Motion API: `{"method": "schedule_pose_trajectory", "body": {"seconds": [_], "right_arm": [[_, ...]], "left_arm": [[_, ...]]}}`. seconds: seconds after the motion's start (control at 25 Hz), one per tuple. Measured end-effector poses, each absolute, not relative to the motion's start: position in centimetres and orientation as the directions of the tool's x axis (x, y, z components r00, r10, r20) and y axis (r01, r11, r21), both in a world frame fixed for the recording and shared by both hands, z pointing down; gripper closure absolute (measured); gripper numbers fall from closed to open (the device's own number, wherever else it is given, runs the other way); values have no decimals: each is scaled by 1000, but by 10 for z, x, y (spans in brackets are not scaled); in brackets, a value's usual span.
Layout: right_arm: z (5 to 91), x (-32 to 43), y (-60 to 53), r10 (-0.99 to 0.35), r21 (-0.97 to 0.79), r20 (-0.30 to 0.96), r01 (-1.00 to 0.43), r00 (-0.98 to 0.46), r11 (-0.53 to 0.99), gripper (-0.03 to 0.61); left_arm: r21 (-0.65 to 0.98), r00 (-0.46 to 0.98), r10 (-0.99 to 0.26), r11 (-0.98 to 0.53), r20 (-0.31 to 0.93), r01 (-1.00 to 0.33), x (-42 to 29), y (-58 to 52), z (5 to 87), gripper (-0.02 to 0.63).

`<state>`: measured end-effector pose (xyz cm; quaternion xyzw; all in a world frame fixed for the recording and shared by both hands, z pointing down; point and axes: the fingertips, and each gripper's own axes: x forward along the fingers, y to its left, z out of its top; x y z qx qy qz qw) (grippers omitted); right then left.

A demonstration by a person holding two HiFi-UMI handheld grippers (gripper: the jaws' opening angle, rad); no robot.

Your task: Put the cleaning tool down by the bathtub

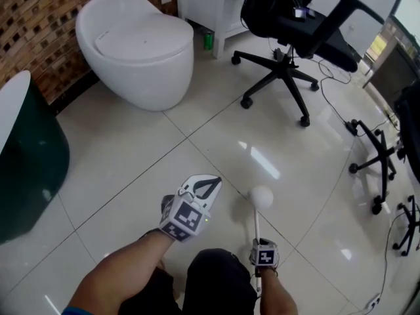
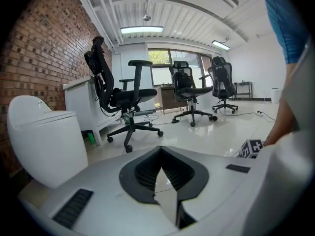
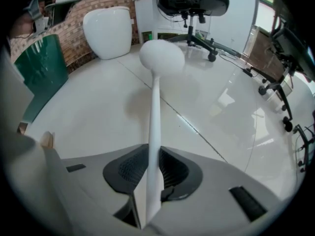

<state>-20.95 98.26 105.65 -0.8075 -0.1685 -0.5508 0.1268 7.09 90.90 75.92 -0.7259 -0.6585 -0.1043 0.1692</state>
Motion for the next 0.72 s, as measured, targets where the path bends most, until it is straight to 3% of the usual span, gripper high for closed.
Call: {"method": "schedule_pose_trajectory", "body": {"seconds": [0.32, 0.72], "right_arm": [[937, -199, 987, 249, 13, 878, 499, 409, -866, 486], [654, -182, 958, 287, 7, 820, 492, 495, -870, 486]], "left_arm": [[-26, 161, 907, -164, 388, 986, 76, 879, 731, 616], [-24, 148, 901, -152, 407, 988, 50, 828, 518, 617]]}}
